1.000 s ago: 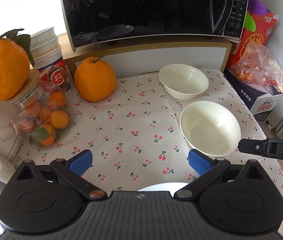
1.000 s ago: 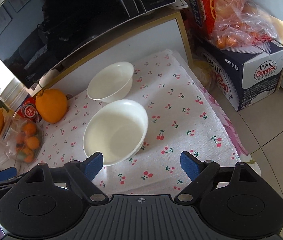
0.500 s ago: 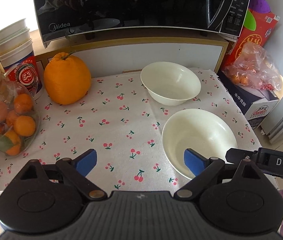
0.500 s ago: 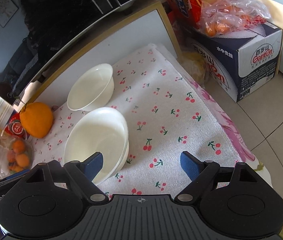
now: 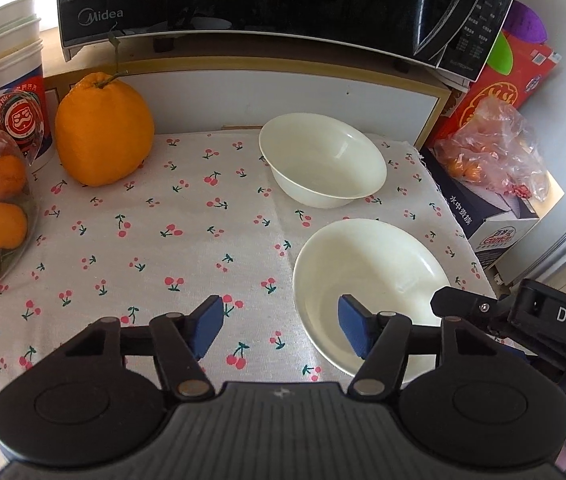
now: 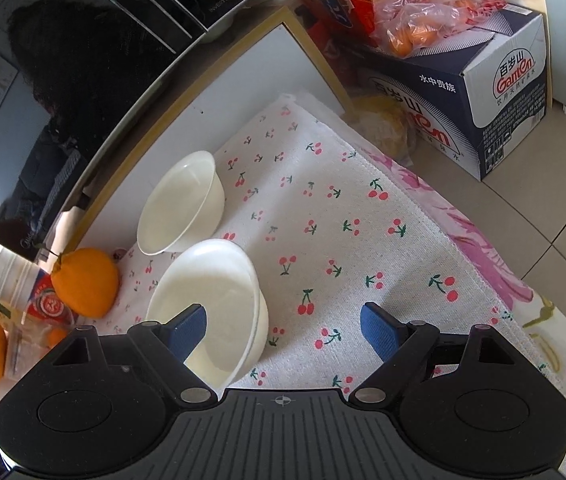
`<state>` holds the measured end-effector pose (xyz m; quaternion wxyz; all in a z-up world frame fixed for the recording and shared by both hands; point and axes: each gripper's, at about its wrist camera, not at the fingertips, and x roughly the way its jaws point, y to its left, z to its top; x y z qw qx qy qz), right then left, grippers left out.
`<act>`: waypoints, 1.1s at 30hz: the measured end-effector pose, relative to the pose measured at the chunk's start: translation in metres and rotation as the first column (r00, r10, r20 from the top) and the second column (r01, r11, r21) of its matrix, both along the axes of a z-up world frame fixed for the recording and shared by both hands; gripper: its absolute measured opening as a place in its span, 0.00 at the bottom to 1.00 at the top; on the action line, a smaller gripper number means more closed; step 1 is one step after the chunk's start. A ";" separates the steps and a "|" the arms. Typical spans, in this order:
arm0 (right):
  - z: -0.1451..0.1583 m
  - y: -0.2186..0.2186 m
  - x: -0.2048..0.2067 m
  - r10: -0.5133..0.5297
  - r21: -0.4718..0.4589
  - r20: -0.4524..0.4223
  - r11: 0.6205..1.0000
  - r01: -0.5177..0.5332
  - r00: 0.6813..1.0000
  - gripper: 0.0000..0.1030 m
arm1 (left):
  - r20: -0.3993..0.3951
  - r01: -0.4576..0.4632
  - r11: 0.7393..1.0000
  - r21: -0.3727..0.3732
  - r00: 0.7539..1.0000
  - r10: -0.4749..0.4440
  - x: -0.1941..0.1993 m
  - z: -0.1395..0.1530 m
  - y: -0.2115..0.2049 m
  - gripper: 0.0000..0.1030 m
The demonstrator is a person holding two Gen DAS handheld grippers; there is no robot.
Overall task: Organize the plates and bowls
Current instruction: 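Move both tools to the large cream bowl and close on its rim, then carry the cream bowl with both tools onto the white bowl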
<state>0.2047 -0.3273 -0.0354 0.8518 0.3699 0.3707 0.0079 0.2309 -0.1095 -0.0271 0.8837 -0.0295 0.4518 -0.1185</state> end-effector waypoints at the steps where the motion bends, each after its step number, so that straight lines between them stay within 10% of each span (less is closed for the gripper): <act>1: 0.000 0.000 0.000 -0.005 0.008 0.001 1.000 0.005 1.000 0.84 | -0.003 -0.002 1.000 -0.006 1.000 0.002 0.001 -0.001 0.000 0.56; 10: -0.001 0.004 0.000 -0.008 0.023 0.005 1.000 0.008 1.000 0.79 | -0.033 0.002 0.999 -0.047 0.999 -0.004 0.002 -0.005 -0.002 0.38; 20: 0.002 0.011 0.000 0.010 -0.008 0.014 1.000 -0.009 1.000 0.43 | -0.036 0.021 0.998 -0.052 0.999 -0.023 0.001 -0.007 -0.004 0.13; 24: 0.003 0.014 -0.001 0.033 -0.006 0.029 0.999 -0.032 0.999 0.22 | -0.029 0.037 0.998 -0.052 0.999 -0.038 -0.001 -0.004 -0.006 0.11; 33: 0.014 0.020 -0.004 0.053 -0.012 0.061 0.999 -0.052 0.997 0.19 | -0.009 0.033 0.998 -0.048 0.999 -0.034 -0.006 0.005 -0.003 0.10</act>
